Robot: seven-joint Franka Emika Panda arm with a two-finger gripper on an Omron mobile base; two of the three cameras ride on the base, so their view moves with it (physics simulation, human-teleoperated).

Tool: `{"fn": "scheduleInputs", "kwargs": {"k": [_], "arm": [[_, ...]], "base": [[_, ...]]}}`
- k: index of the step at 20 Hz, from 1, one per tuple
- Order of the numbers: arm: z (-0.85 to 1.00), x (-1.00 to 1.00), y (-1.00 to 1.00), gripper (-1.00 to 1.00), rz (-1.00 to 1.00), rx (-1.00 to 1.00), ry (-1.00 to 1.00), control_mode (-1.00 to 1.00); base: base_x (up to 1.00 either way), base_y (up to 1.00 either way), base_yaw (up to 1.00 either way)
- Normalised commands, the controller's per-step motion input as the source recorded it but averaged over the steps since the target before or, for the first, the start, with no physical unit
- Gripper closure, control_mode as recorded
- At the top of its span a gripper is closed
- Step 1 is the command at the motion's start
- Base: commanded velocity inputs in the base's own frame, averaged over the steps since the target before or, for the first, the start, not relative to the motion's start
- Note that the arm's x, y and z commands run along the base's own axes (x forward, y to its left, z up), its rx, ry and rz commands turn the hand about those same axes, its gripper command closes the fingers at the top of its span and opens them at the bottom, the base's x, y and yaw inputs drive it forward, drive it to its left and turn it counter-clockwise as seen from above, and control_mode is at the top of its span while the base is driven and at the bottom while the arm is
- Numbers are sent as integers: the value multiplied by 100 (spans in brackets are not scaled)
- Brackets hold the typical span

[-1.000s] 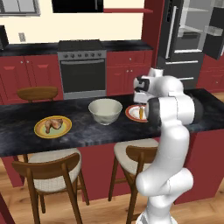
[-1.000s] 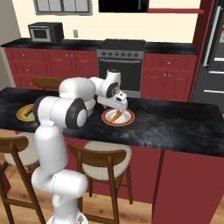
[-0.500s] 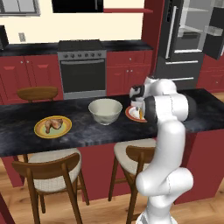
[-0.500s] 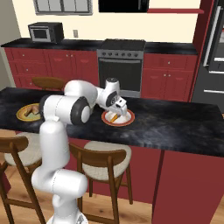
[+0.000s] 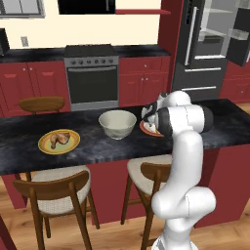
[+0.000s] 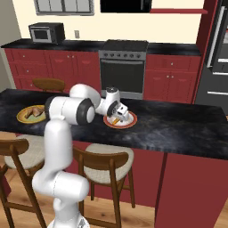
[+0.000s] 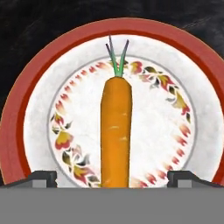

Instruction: Pick the chicken drumstick and carrot from their plates and place them in the bowl. Then put the bowl in the fridge.

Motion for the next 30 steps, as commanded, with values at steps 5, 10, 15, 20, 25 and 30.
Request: {"fn": "scheduleInputs", "kwargs": {"k": [5, 10, 15, 20, 25, 30], "arm": [[-27, 23, -1, -100, 0, 0, 0, -100], [-19, 16, -3, 100, 0, 0, 0, -100], [-4, 9, -11, 100, 0, 0, 0, -100], [8, 2, -8, 100, 0, 0, 5, -100], [43, -10, 1, 100, 0, 0, 9, -100], [54, -23, 24, 100, 0, -2, 11, -100]], "base": [[0, 0, 0], [0, 0, 0], [0, 0, 0], [0, 0, 0], [0, 0, 0], [0, 0, 0]]}}
